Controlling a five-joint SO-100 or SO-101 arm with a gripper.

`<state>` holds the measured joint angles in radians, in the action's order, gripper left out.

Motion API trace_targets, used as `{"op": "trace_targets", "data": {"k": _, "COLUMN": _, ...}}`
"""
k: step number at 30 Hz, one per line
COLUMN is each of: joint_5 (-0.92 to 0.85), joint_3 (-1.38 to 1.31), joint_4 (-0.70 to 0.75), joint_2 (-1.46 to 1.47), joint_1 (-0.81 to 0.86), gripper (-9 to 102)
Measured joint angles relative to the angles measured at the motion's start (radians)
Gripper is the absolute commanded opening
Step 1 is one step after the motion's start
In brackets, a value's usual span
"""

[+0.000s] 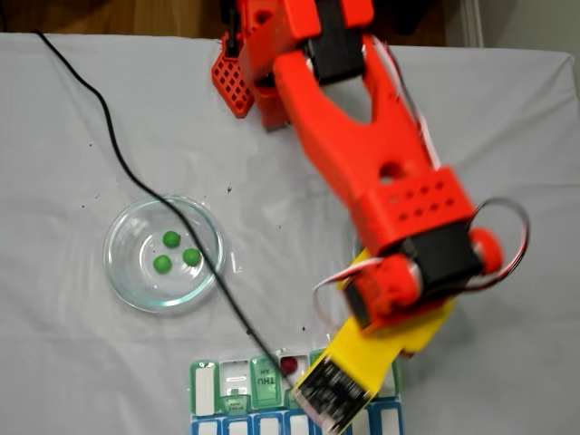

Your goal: Sort medicines into box.

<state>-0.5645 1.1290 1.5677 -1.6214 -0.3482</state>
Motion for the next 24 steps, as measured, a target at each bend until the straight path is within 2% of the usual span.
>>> {"op": "trace_targets", "data": {"k": 2, "joint_5": 0.020, "joint_3": 0.032, "joint_4": 0.034, "joint_2": -0.035, "joint_1": -0.043, "gripper": 0}}
{"op": "trace_targets", "data": {"k": 6, "joint_5": -0.011, "joint_3": 0.114, "joint_4": 0.089, "joint_2": -0.074, "joint_1": -0.101, "gripper": 18}}
{"op": "trace_targets", "data": {"k": 14, "joint_5": 0.000, "joint_3": 0.252, "joint_4": 0.097, "joint_2": -0.077, "joint_1": -0.147, "gripper": 26}}
{"op": "trace_targets", "data": {"k": 24, "joint_5": 0.100, "joint_3": 0.367, "joint_4": -0.002, "joint_2": -0.077, "joint_1": -0.186, "gripper": 29}}
